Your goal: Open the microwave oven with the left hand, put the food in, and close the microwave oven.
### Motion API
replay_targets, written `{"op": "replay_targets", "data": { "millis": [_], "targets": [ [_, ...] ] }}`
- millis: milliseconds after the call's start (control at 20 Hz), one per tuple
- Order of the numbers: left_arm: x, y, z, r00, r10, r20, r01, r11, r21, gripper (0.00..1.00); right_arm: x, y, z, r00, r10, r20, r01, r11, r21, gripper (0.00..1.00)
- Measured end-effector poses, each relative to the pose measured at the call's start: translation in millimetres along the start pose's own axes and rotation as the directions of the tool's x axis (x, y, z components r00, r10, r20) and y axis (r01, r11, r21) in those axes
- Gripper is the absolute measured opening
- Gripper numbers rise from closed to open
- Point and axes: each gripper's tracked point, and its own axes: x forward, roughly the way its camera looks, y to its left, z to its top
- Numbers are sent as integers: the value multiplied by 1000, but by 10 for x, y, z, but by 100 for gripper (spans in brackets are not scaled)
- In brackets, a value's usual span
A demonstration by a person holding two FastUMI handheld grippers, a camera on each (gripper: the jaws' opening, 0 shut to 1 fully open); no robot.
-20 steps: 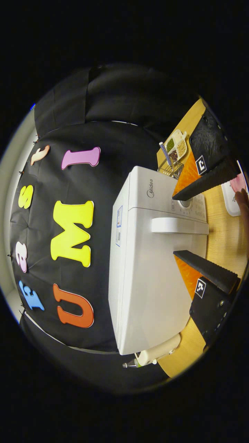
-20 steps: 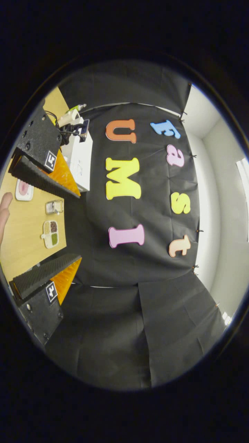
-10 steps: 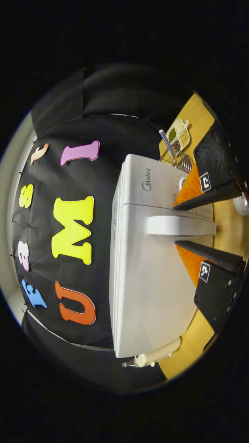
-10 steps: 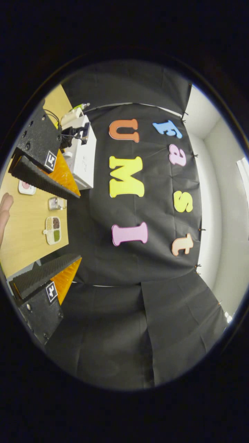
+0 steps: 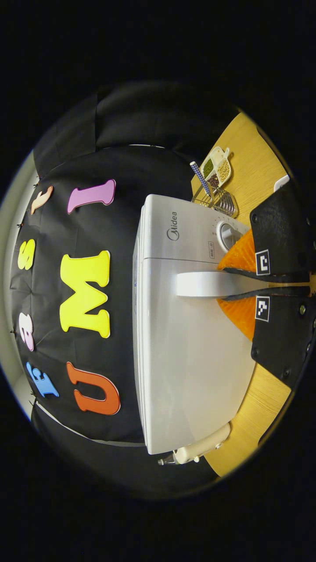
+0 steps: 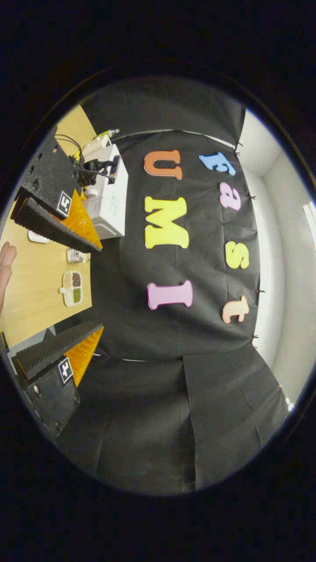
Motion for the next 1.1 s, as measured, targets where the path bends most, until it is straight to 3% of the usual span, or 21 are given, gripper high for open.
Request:
{"op": "replay_targets", "data": {
  "millis": [150, 200, 350, 700, 1100],
  "targets": [
    [-201, 14, -4, 1000, -6, 4, 6, 1000, -11, 4, -1, -5, -45, 1000, -5, -6, 5, 1000, -6, 92],
    [-289, 6, -51, 999, -38, 5, 38, 999, -5, 0, -6, 3, -57, 1000, -7, -9, 7, 1000, -6, 92],
    [-569, 48, -114, 993, -119, 11, 119, 991, -64, 6, 0, 103, -153, 1000, 5, -23, -5, 1000, -8, 92],
    [-1269, 338, -231, 987, -157, 13, 157, 987, 26, 7, -74, 375, -393, 997, 40, -59, -41, 999, -19, 92],
    [-2030, 1066, -361, 996, -80, 45, 78, 996, 38, 6, -189, 708, -617, 992, 86, -96, -91, 995, -46, 92]
  ]
}}
